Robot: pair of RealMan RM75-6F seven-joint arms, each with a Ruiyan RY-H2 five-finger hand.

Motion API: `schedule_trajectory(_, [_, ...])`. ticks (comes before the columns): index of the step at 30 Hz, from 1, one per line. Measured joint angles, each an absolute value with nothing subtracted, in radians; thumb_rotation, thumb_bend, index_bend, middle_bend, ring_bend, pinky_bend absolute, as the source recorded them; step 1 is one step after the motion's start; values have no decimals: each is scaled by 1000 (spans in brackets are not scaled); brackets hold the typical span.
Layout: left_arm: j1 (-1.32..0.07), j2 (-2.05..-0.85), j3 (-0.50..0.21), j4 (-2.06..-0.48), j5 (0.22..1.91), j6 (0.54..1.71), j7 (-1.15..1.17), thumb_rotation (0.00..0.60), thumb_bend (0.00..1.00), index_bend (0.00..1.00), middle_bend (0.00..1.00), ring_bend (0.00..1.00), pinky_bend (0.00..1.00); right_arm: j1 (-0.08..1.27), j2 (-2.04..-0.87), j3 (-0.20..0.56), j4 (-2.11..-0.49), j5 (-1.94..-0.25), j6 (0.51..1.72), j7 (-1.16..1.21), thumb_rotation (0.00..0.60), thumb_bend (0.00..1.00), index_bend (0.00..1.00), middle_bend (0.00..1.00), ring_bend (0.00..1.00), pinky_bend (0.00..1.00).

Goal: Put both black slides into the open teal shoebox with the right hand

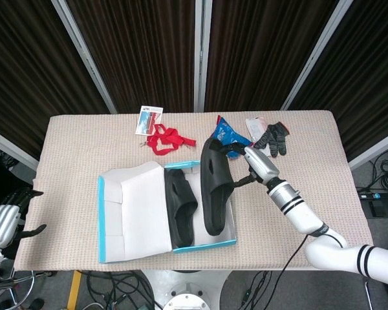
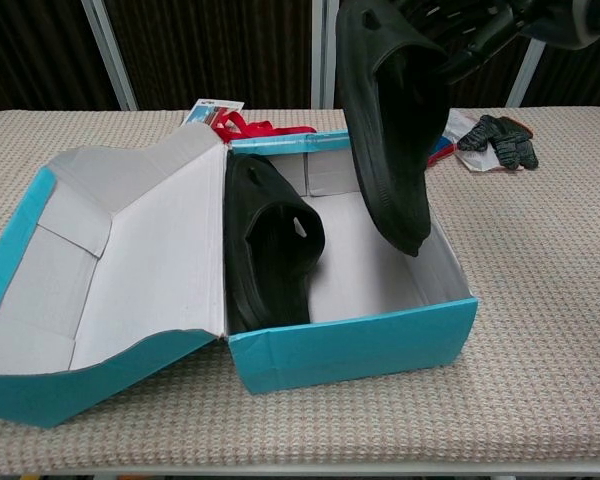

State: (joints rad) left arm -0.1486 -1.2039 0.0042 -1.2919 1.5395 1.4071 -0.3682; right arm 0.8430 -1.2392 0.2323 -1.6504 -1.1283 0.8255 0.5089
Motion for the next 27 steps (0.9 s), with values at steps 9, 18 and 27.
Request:
schedule_trajectory(9, [-146, -1207, 4, -1282, 1540, 1412, -378, 600, 145, 239, 235, 129, 197, 842, -1321, 240, -1524, -1269, 720, 726, 600, 68, 448, 428, 150, 187])
schedule_trajectory(18, [-144, -1205, 2, -1280, 1543, 1423, -374, 600, 145, 238, 235, 129, 197, 865, -1391, 226, -1417, -1350, 653, 845, 600, 68, 448, 428, 150, 188])
schedule_trajectory(27, [-141, -1213, 2, -1263, 1543, 1427, -381, 600, 145, 238, 235, 129, 196, 889, -1430, 216, -1344, -1373, 628, 858, 600, 71, 448, 428, 150, 189])
